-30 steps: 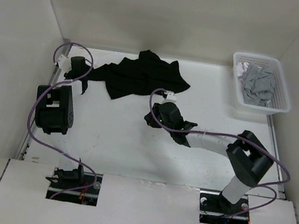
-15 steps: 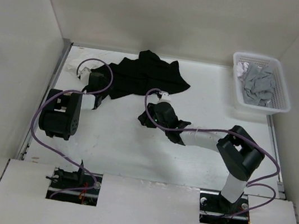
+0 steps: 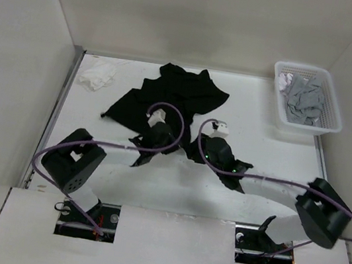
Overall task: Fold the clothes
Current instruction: Flatten the tank top out
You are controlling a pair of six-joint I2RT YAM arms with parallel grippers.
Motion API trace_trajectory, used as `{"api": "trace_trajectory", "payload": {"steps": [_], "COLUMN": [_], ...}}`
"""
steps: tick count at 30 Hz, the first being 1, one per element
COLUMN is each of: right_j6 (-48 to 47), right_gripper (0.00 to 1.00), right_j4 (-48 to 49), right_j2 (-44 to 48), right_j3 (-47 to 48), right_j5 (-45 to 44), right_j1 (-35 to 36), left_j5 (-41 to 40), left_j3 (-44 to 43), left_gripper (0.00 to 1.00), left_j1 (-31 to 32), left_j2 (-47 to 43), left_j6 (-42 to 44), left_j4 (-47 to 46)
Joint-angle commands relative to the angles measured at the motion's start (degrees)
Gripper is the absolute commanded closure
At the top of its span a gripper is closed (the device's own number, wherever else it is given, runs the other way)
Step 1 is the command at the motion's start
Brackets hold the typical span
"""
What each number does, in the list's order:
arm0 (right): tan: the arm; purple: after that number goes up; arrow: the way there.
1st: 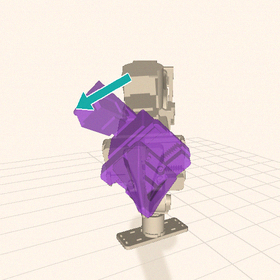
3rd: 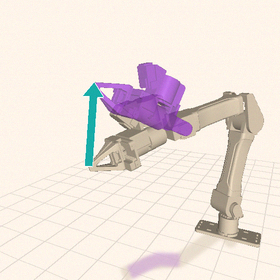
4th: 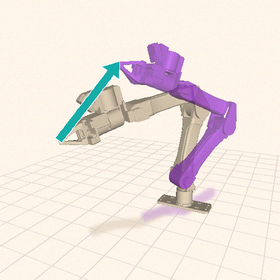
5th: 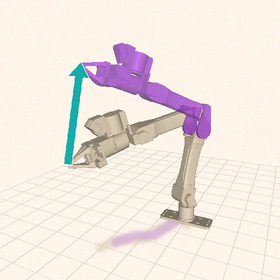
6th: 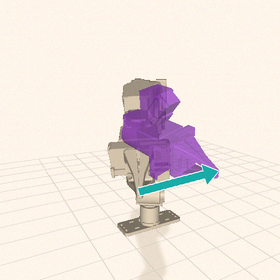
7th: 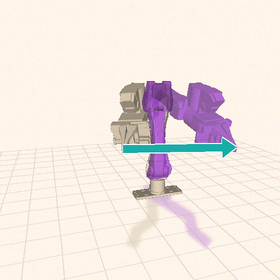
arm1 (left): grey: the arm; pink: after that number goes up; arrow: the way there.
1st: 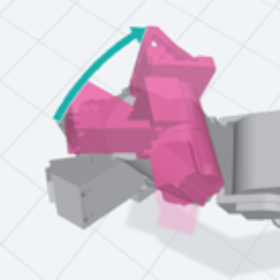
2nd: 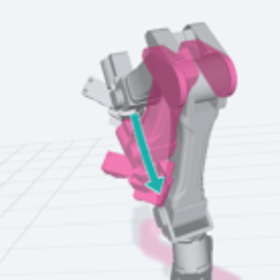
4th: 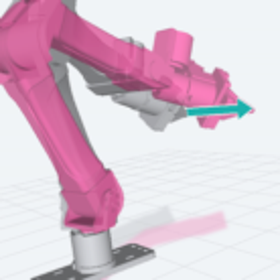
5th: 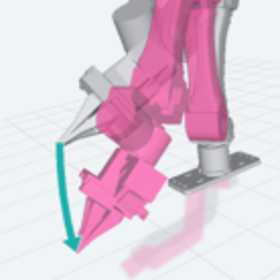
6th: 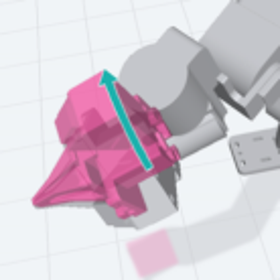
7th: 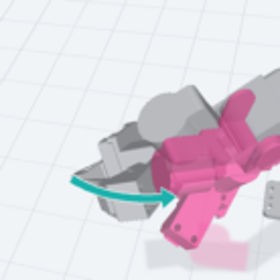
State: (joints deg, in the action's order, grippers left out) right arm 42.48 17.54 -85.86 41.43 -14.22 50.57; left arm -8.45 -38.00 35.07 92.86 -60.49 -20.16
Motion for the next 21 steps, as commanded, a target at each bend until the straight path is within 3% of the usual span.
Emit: {"api": "trace_trajectory", "payload": {"steps": [1,3,5,9,15,21], "right_j6": [3.6,4.6,5.5,7.0,7.7,12.5], "right_gripper": [0.57,0.55,0.54,0.51,0.49,0.51], "right_j4": [-5.1,-10.0,-14.3,-18.6,-20.5,-22.4], "right_j2": [10.9,16.3,20.7,27.6,24.6,20.0], "right_j3": [-7.0,-10.0,-11.9,-14.6,-14.8,-15.0], "right_j5": [-7.9,-9.2,-9.9,-12.5,-7.5,-7.5], "right_j1": [-0.5,-0.6,-0.8,-1.2,-4.5,-0.5], "left_j5": [-1.2,-2.6,-3.2,-5.5,-12.5,-18.4], "left_j3": [4.3,6.2,6.5,10.4,16.3,17.4], "left_gripper": [0.93,0.90,0.76,0.55,0.53,0.52], "left_j1": [9.0,15.3,19.6,19.6,10.0,-9.2], "left_j2": [-6.1,-7.3,-7.6,-12.6,-27.6,-36.9], "left_j6": [-10.1,-14.1,-15.3,-14.5,-7.5,4.7], "left_j4": [-1.1,-3.6,-6.3,-7.4,2.6,15.1]}}
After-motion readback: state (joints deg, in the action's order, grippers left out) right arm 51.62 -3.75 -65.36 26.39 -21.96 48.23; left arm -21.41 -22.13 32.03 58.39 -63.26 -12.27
